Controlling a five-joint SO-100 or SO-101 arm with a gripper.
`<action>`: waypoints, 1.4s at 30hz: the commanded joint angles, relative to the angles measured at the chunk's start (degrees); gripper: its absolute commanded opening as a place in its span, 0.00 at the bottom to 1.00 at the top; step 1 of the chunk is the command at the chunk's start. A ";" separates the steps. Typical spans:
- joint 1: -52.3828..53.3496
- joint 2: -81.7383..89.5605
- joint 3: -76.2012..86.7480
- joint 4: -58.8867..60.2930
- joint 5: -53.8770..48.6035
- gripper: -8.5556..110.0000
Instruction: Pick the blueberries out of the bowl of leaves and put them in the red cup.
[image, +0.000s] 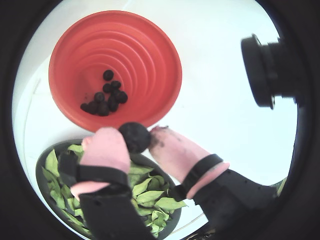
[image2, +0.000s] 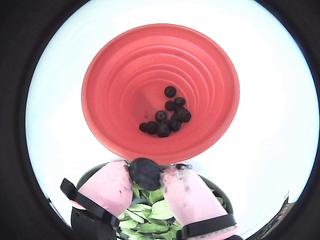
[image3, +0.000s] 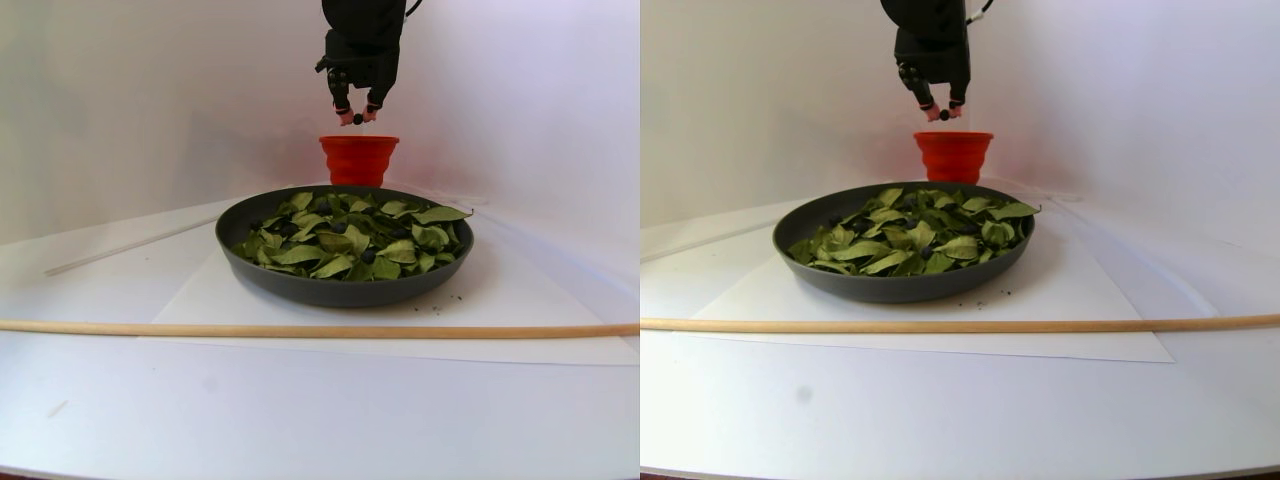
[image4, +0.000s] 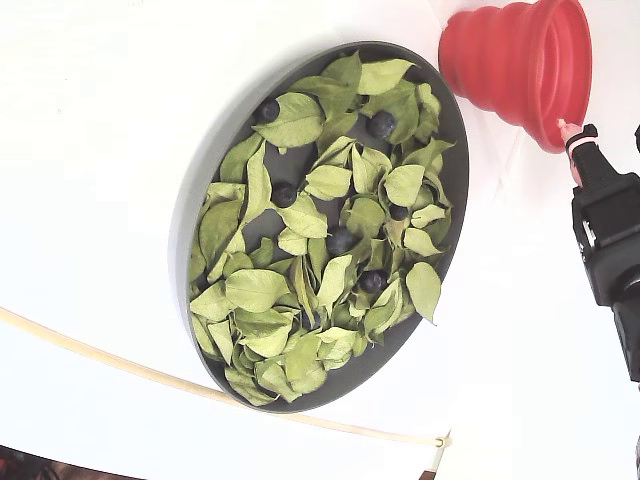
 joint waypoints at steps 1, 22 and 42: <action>0.53 1.23 -5.98 -1.85 0.18 0.16; 0.44 -4.83 -9.32 -11.34 2.99 0.17; 1.41 -2.90 -7.21 -12.39 2.64 0.22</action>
